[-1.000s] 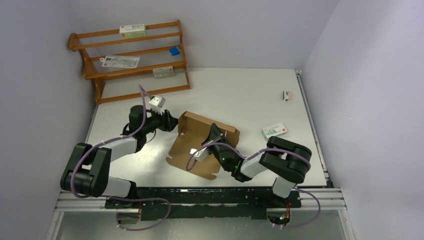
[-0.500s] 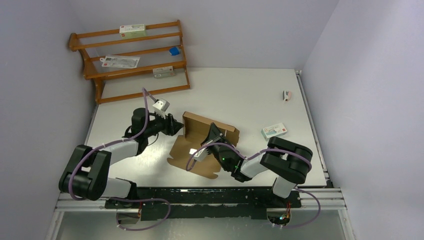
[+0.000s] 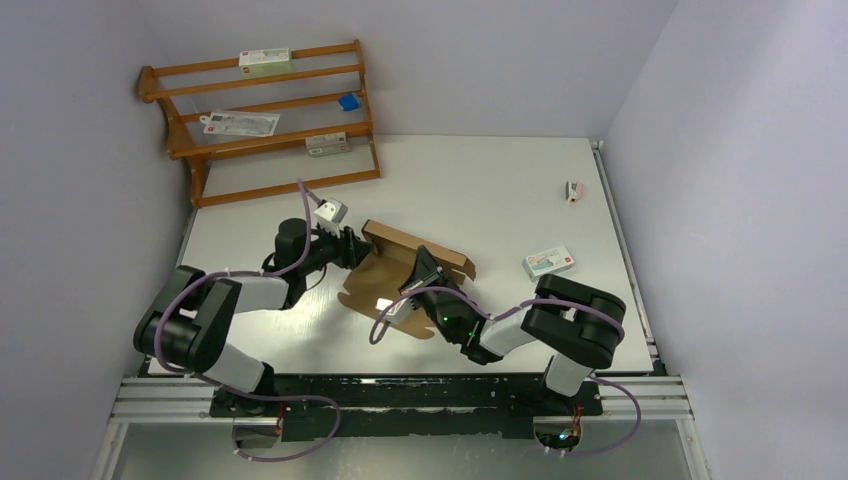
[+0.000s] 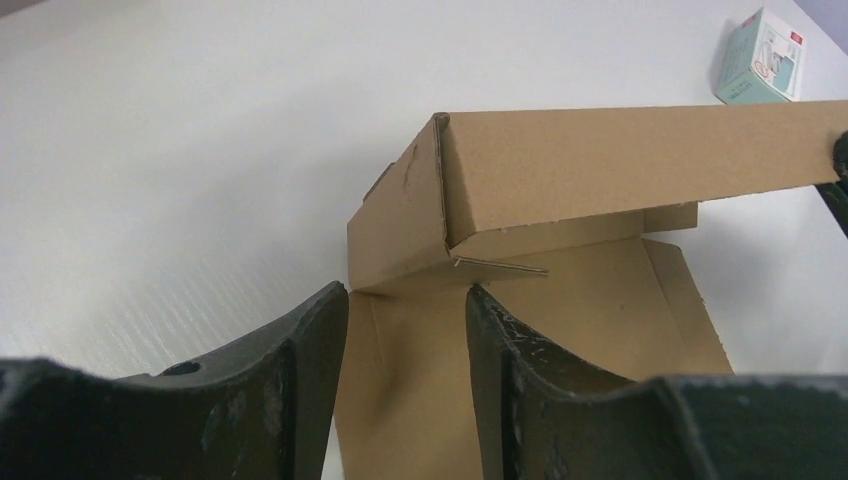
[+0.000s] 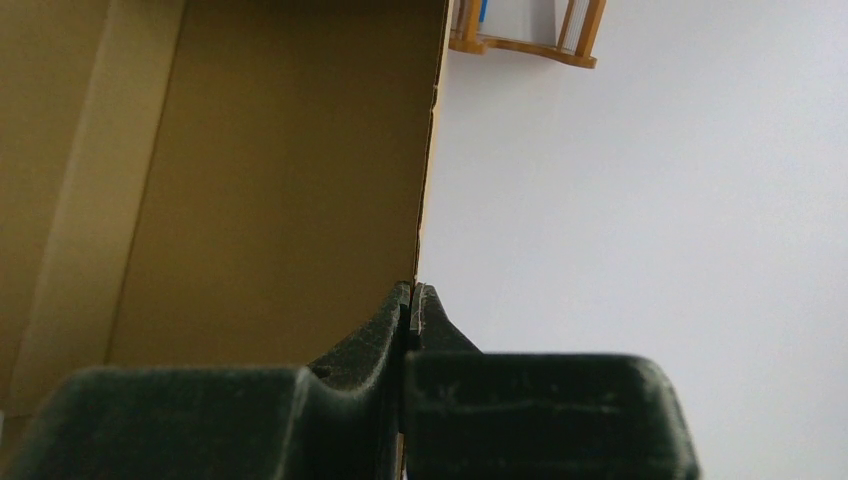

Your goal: Fold the paper box

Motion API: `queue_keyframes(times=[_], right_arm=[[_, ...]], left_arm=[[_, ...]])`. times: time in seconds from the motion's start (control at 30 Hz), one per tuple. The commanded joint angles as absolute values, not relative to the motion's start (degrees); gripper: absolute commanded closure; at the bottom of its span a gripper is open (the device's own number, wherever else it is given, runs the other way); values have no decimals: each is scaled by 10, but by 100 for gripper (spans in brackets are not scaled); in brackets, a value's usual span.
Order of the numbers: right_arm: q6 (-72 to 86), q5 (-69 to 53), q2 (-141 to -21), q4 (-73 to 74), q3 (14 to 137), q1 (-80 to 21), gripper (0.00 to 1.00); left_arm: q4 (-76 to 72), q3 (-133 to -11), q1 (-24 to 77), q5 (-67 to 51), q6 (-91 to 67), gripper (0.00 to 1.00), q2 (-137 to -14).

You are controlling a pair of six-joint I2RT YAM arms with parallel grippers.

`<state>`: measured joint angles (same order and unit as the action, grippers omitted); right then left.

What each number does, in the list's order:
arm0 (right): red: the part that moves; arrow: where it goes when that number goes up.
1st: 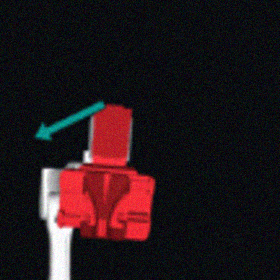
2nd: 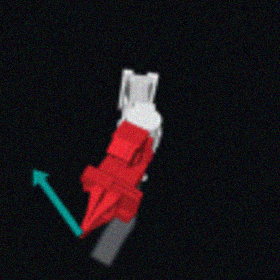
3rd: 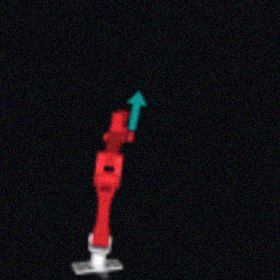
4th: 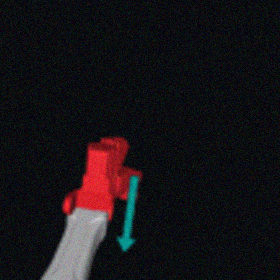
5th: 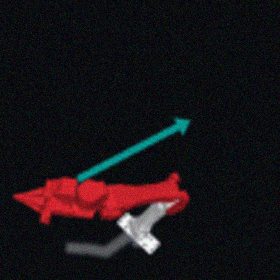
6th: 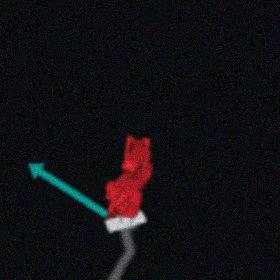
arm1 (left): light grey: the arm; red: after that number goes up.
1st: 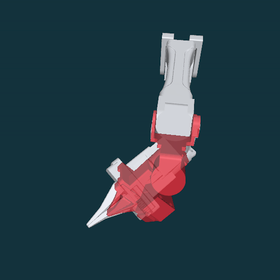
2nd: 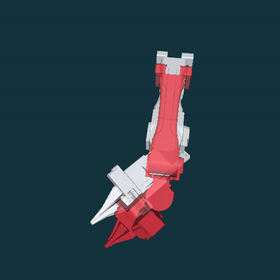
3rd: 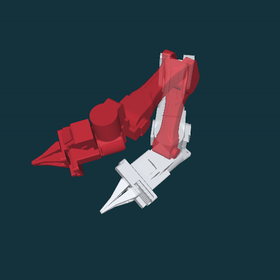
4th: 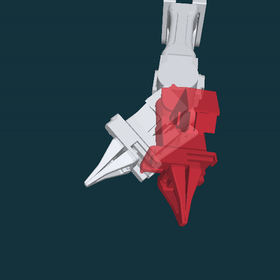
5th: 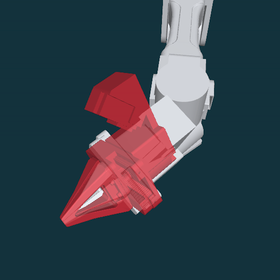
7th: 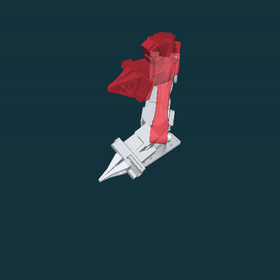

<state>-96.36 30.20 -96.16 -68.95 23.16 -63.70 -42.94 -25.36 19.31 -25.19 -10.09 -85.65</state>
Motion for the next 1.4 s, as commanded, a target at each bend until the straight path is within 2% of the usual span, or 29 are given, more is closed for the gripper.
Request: queue_keyframes(times=[0.0,0.4,0.57,0.83,1.07,1.37], right_arm=[[-949,279,-953,-680,239,-645,100],[-900,261,-945,-600,262,-626,100],[-823,220,-900,-449,296,-608,100],[-770,164,-873,-332,335,-584,100],[-739,129,-874,-284,350,-570,100],[-716,100,-872,-254,364,-555,100]], left_arm=[[-542,-242,202,-218,-109,48,-880],[-662,-253,203,-205,-121,49,-957],[-693,-260,203,-208,-112,48,-970],[-702,-293,203,-209,-91,50,-997],[-728,-317,203,-213,-84,56,-1034],[-722,-324,206,-186,-71,75,-1037]])
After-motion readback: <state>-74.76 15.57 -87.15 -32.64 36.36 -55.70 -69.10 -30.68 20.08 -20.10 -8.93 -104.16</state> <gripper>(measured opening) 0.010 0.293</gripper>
